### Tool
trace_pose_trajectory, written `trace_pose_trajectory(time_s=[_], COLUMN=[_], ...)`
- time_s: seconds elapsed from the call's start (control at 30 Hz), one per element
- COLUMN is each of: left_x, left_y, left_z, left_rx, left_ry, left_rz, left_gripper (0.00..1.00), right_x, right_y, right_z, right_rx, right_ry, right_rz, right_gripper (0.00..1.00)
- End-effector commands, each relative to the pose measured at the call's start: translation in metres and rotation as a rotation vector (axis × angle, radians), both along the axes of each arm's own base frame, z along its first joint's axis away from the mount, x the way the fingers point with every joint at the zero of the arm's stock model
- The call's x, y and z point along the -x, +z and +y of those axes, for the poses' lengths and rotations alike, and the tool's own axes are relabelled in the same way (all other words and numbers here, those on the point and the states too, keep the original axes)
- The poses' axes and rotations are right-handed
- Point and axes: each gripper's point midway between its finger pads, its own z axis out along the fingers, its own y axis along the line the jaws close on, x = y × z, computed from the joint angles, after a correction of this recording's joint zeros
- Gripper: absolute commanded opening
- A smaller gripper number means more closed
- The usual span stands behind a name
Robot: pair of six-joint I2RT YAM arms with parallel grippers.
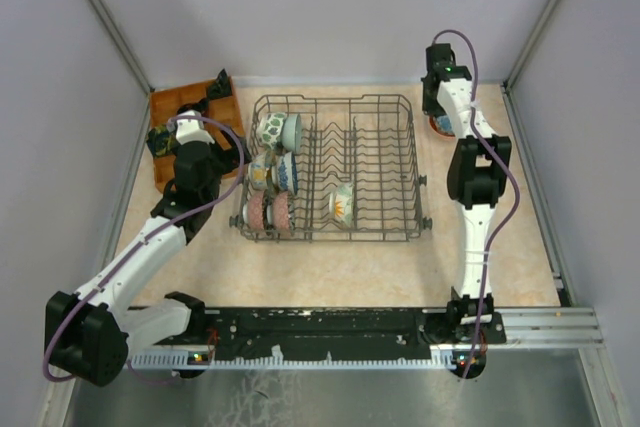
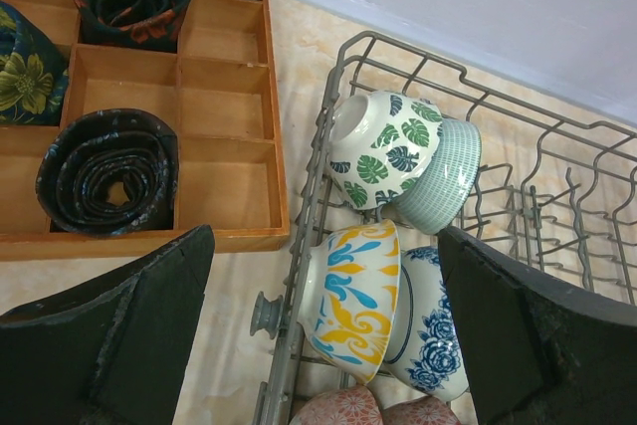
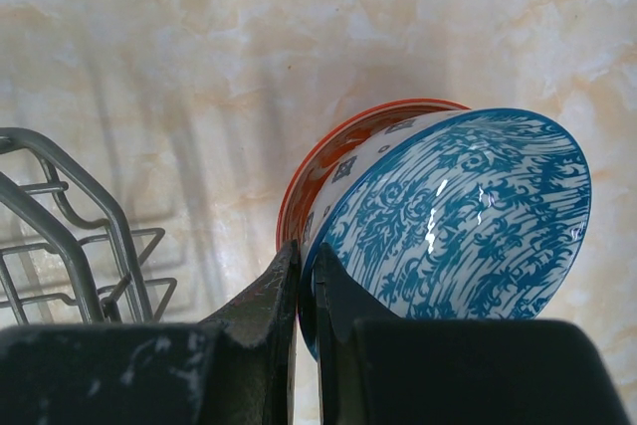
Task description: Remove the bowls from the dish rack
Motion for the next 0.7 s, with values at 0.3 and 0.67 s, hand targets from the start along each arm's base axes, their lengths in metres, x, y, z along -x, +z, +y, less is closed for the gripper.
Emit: trace_pose_trajectory(time_s=[0.3,0.67], left_x=[0.0019,0.0027], left_y=[0.0110,0.0105], left_z=[0.0009,0.0022], left_rx=[0.013,0.012], left_ry=[0.008,0.013], left_rz=[-0.029,-0.028], left_gripper=[0.99,0.99], right_x=[-0.0088,-0.0091], right_y=[0.0057,0.0045], right_z=[-0.0051,-0.0016], right_rx=[0.001,-0.025], right_ry=[-0.015,-0.016], right_rz=[-0.045,-0.046], right_gripper=[0.10,0.23])
